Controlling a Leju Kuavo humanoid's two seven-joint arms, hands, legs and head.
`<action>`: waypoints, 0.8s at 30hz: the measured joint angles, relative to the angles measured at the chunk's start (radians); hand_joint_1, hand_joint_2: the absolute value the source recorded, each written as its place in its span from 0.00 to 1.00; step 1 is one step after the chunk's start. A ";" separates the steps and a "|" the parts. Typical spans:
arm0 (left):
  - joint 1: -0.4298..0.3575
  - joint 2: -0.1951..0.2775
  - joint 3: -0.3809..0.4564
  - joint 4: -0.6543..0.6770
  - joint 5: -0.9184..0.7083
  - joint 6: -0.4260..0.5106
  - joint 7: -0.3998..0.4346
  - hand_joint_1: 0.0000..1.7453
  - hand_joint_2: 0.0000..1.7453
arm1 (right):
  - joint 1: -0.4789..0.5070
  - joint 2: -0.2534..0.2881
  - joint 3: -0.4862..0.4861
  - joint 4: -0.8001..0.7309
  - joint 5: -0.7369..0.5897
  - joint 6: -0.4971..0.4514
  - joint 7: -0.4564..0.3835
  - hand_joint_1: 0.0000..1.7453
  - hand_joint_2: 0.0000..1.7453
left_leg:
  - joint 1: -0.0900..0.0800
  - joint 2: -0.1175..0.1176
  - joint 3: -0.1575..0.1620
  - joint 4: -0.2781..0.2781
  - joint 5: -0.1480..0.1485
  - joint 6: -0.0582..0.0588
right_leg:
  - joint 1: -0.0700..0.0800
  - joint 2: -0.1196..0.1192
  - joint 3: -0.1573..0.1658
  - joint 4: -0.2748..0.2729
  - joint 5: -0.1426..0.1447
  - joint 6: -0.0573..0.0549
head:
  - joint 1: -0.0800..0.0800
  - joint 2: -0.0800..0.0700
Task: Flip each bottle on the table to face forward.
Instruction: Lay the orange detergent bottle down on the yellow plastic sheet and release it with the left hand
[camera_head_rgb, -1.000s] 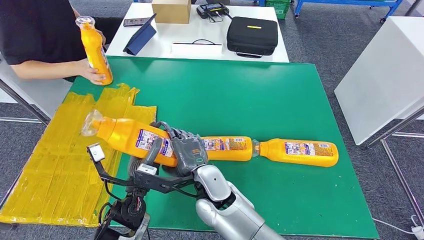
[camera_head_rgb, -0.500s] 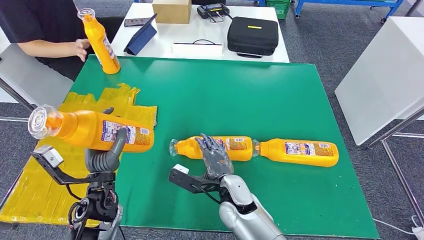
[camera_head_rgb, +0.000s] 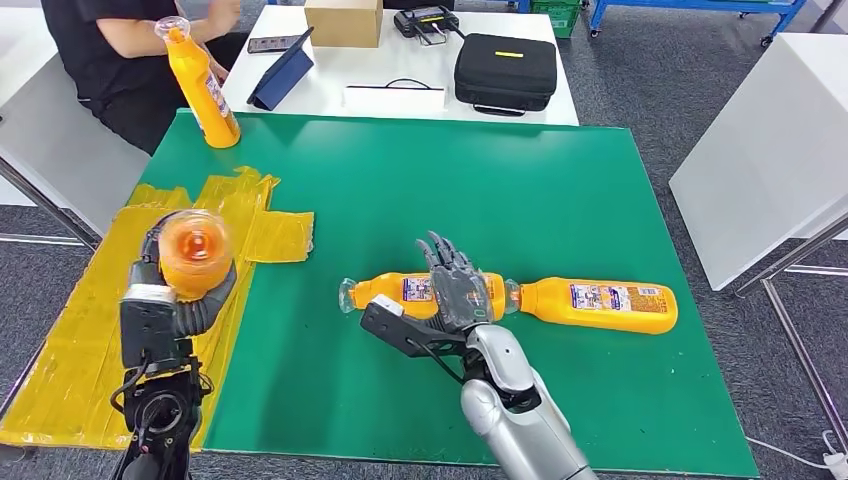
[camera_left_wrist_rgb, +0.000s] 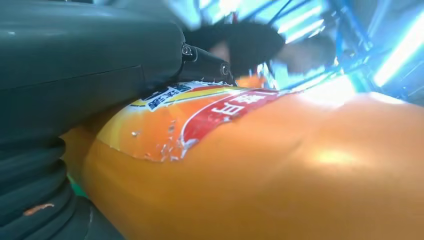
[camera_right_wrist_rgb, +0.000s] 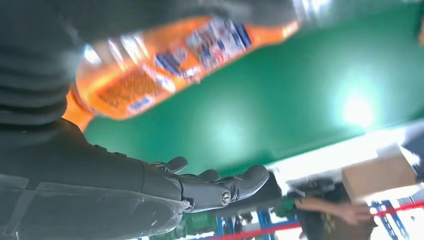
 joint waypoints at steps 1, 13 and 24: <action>-0.008 0.004 0.000 0.020 -0.076 0.023 0.016 1.00 1.00 | 0.000 -0.001 -0.005 -0.013 0.004 0.001 -0.002 0.00 1.00 | 0.000 0.000 0.000 0.000 0.000 0.000 | 0.000 0.000 0.000 0.000 0.000 0.000 | 0.000 0.000; -0.186 0.035 -0.033 0.603 -0.624 0.131 0.214 1.00 1.00 | -0.001 -0.020 -0.054 -0.103 -0.003 0.033 -0.015 0.00 1.00 | 0.000 0.000 0.000 0.000 0.001 0.000 | 0.000 0.000 0.000 0.000 0.001 0.000 | 0.000 0.000; -0.322 0.020 -0.066 0.893 -0.622 0.185 0.250 0.00 0.75 | -0.016 -0.017 -0.030 -0.078 -0.039 0.043 -0.022 0.00 0.50 | 0.000 -0.005 0.003 0.000 0.002 -0.001 | 0.000 -0.004 0.005 0.000 0.000 -0.001 | 0.000 0.000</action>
